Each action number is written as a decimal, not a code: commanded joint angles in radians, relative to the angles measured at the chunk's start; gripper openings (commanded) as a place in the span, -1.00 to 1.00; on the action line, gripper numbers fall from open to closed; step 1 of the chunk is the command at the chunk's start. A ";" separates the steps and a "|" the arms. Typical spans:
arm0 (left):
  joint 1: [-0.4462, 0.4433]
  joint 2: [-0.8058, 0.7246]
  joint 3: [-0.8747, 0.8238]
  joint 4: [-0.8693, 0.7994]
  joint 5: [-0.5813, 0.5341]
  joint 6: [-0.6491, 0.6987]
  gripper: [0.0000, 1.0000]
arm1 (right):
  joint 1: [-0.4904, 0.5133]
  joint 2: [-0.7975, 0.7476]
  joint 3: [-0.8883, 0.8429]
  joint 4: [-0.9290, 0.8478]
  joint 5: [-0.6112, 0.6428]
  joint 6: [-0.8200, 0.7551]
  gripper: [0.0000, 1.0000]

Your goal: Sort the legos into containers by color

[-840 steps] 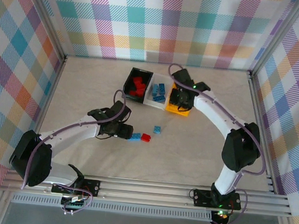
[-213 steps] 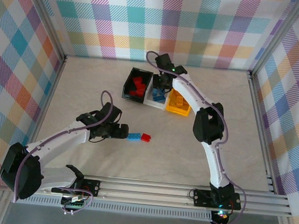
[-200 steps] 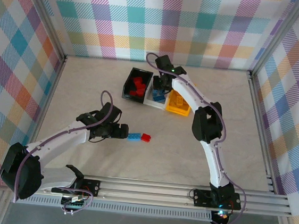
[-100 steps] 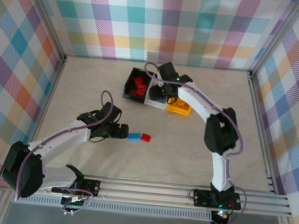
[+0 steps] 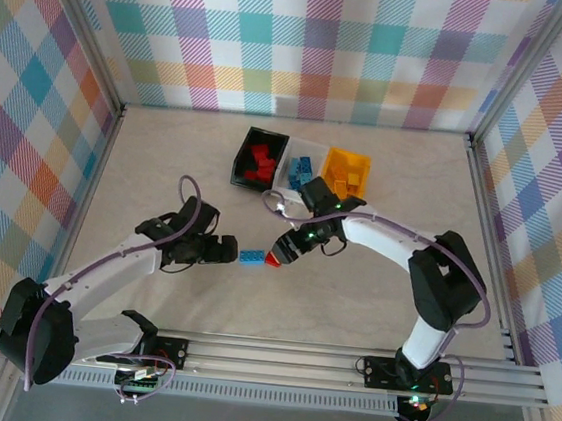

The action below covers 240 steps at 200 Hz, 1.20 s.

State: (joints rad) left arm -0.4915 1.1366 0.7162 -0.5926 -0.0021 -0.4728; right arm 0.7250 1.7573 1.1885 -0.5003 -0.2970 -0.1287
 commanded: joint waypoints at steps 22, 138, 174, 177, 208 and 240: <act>0.035 -0.077 -0.033 -0.009 0.032 -0.022 0.89 | 0.058 0.116 0.092 -0.001 0.040 -0.094 0.56; 0.114 -0.095 -0.066 0.013 0.109 -0.010 0.90 | 0.105 0.263 0.163 -0.024 0.263 -0.143 0.42; 0.123 -0.093 -0.070 0.014 0.117 -0.006 0.89 | 0.105 0.252 0.147 -0.013 0.286 -0.114 -0.04; 0.123 -0.093 -0.070 0.014 0.117 -0.007 0.89 | 0.105 0.249 0.146 -0.012 0.288 -0.112 -0.06; 0.126 -0.091 -0.072 0.013 0.116 -0.004 0.90 | 0.103 0.231 0.138 -0.005 0.311 -0.078 -0.21; 0.128 -0.094 -0.074 0.013 0.114 -0.004 0.90 | 0.084 0.188 0.147 0.012 0.295 -0.015 -0.21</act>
State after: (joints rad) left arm -0.3782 1.0489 0.6571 -0.5915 0.0975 -0.4824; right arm 0.8234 1.9881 1.3327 -0.5011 0.0086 -0.2085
